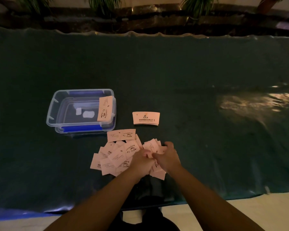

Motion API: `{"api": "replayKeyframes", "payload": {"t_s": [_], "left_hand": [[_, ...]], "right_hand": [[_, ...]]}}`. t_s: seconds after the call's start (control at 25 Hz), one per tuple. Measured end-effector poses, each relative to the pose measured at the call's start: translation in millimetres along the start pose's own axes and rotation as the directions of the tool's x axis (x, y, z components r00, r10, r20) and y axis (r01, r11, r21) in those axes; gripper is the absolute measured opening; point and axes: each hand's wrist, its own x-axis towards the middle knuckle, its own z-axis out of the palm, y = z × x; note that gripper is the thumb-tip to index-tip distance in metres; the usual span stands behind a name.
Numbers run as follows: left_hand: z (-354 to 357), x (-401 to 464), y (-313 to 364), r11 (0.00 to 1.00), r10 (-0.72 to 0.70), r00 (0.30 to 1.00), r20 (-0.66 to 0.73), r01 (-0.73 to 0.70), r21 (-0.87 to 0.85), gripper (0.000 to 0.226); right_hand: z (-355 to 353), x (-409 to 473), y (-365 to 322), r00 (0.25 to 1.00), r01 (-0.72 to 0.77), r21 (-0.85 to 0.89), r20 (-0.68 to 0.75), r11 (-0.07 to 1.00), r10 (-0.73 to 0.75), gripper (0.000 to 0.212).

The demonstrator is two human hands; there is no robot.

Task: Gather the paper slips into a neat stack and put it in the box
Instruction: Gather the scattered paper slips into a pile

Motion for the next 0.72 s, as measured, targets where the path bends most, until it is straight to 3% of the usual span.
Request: {"api": "replayKeyframes", "payload": {"t_s": [0.12,0.28,0.4,0.56,0.72], "left_hand": [[3,-2,1,1.000,0.025,1.000,-0.001,-0.025,0.017,0.038],[2,-4,1,0.997,0.047,0.999,0.024,-0.045,-0.064,0.042],[-1,-5,-2,0.993,0.074,0.996,0.053,-0.069,-0.092,0.047],[-11,-6,-4,0.989,0.097,0.991,0.092,-0.086,-0.122,0.030],[-36,-5,-11,0.940,0.274,0.961,0.033,-0.275,0.202,0.018]], "right_hand": [[2,-2,0,0.999,-0.045,0.083,0.006,0.996,0.045,0.092],[-1,-4,-2,0.990,-0.137,0.212,0.015,0.968,0.137,0.087],[-3,-3,-1,0.983,-0.183,0.262,0.051,0.948,0.176,0.073],[-7,-4,-4,0.977,-0.192,0.236,0.137,0.953,0.163,0.033],[-22,-1,-4,0.972,-0.188,0.313,0.197,0.931,0.129,0.024]]}}
